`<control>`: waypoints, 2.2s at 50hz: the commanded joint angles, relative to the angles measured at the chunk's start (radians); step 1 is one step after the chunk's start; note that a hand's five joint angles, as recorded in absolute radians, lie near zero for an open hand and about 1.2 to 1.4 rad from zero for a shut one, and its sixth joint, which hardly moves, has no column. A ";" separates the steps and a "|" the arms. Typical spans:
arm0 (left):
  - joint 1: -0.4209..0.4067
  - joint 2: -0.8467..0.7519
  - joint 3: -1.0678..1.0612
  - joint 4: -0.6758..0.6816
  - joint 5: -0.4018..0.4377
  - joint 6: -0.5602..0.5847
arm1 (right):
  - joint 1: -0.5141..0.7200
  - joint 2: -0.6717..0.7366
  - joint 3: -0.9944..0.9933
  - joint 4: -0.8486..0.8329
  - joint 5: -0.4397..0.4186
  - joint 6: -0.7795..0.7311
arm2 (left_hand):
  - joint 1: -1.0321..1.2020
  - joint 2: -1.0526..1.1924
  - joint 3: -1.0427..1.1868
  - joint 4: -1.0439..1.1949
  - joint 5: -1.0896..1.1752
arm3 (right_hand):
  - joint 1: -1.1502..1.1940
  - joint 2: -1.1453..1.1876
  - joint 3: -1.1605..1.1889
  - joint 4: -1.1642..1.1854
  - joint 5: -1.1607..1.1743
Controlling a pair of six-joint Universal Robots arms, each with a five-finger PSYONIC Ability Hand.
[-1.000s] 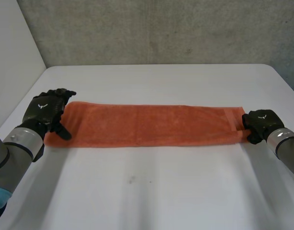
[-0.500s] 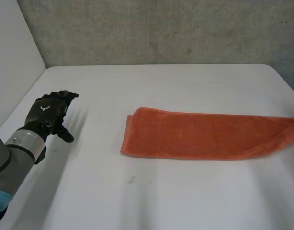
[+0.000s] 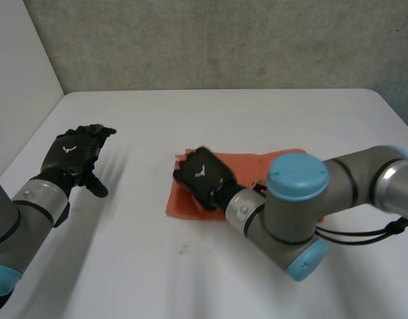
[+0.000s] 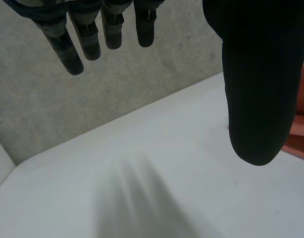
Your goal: Fold the laundry
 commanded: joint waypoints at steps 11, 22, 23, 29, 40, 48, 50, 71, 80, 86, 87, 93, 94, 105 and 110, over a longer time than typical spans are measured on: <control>-0.240 -0.075 0.178 0.002 0.003 -0.005 | -0.244 -0.287 0.219 0.040 0.159 0.268 | -0.011 0.010 0.006 0.006 -0.029 | -0.381 -0.499 -0.509 -0.529 -0.537; -0.422 -0.254 0.350 0.001 -0.005 0.002 | -0.439 -0.316 0.443 0.039 0.148 0.311 | -0.011 0.010 0.006 0.006 -0.029 | -0.298 -0.416 -0.425 -0.445 -0.454; -0.423 -0.254 0.350 0.001 -0.005 0.002 | -0.439 -0.316 0.443 0.039 0.148 0.311 | -0.011 0.010 0.006 0.006 -0.029 | -0.298 -0.415 -0.425 -0.445 -0.454; -0.430 -0.244 0.333 -0.004 -0.021 0.001 | -0.490 -0.244 0.433 0.034 0.150 0.207 | -0.011 0.010 0.006 0.006 -0.029 | 0.653 0.536 0.526 0.506 0.497; -0.334 -0.126 0.223 -0.010 -0.130 -0.004 | -0.438 -0.252 0.252 0.037 0.167 0.188 | -0.011 0.010 0.006 0.006 -0.029 | 0.840 0.723 0.713 0.693 0.684; -0.266 -0.073 0.177 -0.013 -0.133 -0.004 | -0.105 -0.215 0.057 0.026 0.164 0.173 | -0.011 0.010 0.006 0.006 -0.029 | 0.840 0.723 0.713 0.693 0.684; -0.262 -0.071 0.172 -0.013 -0.133 -0.005 | -0.054 -0.181 0.034 0.034 0.158 0.168 | -0.011 0.010 0.006 0.006 -0.029 | 0.840 0.723 0.713 0.693 0.684; -0.355 -0.218 0.391 -0.083 -0.124 -0.111 | -0.144 -0.250 0.005 0.144 0.221 0.507 | -0.011 0.010 0.006 0.006 -0.029 | -0.381 -0.499 -0.509 -0.529 -0.537; -0.444 -0.366 0.528 -0.122 -0.123 -0.189 | -0.163 -0.126 -0.044 0.287 0.208 0.564 | -0.007 0.014 0.010 0.009 -0.025 | -0.381 -0.499 -0.509 -0.529 -0.537; -0.452 -0.474 0.588 -0.221 -0.132 -0.246 | -0.166 -0.027 -0.074 0.312 0.184 0.563 | -0.001 0.020 0.016 0.015 -0.019 | -0.381 -0.499 -0.509 -0.529 -0.537; -0.452 -0.475 0.588 -0.222 -0.132 -0.246 | -0.166 -0.026 -0.074 0.312 0.184 0.563 | -0.001 0.020 0.016 0.015 -0.019 | -0.381 -0.499 -0.509 -0.529 -0.537; -0.429 -0.494 0.565 -0.272 -0.162 -0.246 | -0.186 0.006 -0.101 0.338 0.165 0.563 | -0.011 0.010 0.006 0.006 -0.029 | -0.381 -0.499 -0.509 -0.529 -0.537; -0.414 -0.493 0.553 -0.278 -0.179 -0.239 | -0.189 0.004 -0.110 0.341 0.165 0.561 | -0.011 0.010 0.006 0.006 -0.029 | -0.381 -0.499 -0.509 -0.529 -0.537; -0.387 -0.331 0.524 -0.344 -0.204 -0.220 | -0.215 -0.124 -0.140 0.350 0.174 0.572 | -0.011 0.010 0.006 0.006 -0.029 | -0.381 -0.499 -0.509 -0.529 -0.537; -0.392 -0.205 0.539 -0.343 -0.204 -0.220 | -0.220 -0.245 -0.137 0.341 0.199 0.576 | -0.011 0.010 0.006 0.006 -0.029 | -0.381 -0.499 -0.509 -0.529 -0.537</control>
